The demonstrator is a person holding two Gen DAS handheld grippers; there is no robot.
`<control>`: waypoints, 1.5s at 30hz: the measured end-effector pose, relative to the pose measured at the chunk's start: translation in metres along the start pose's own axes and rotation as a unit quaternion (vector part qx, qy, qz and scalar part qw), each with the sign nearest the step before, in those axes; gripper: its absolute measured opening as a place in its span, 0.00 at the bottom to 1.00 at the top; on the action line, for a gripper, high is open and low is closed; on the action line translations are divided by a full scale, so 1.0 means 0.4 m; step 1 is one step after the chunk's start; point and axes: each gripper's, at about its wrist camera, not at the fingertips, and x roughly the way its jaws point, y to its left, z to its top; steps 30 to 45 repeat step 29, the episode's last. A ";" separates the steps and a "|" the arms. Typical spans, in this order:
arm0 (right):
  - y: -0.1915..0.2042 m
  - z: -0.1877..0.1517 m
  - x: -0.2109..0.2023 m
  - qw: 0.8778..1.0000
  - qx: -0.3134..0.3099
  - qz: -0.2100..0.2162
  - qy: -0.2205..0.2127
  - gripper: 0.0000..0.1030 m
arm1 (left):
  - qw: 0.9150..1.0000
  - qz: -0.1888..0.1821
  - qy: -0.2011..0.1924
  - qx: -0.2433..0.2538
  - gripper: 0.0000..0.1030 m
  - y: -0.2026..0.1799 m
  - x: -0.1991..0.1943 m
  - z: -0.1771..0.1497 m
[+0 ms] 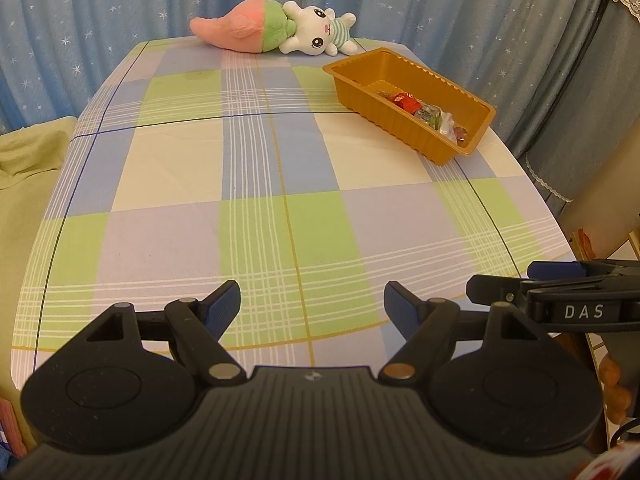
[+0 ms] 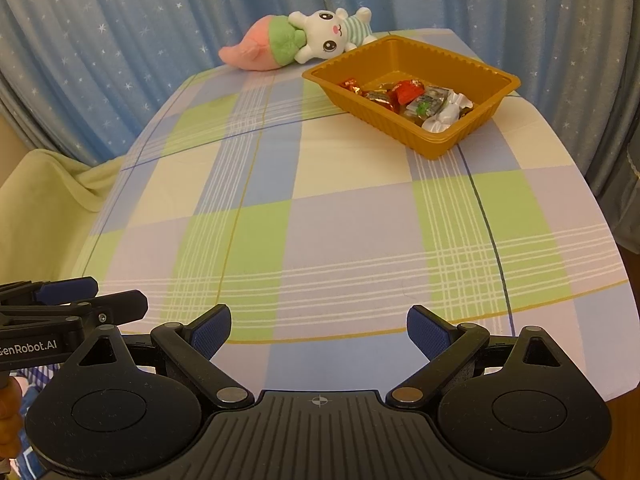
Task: Organize snacks
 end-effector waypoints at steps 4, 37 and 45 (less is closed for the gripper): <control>0.001 -0.001 -0.001 1.000 0.000 0.000 0.000 0.92 | 1.000 0.000 0.000 0.000 0.75 0.000 0.000 0.001; -0.010 0.017 0.017 1.000 0.003 -0.001 0.002 0.92 | 1.000 -0.002 0.006 0.001 0.77 -0.028 0.030 0.040; -0.010 0.017 0.017 1.000 0.003 -0.001 0.002 0.92 | 1.000 -0.002 0.006 0.001 0.77 -0.028 0.030 0.040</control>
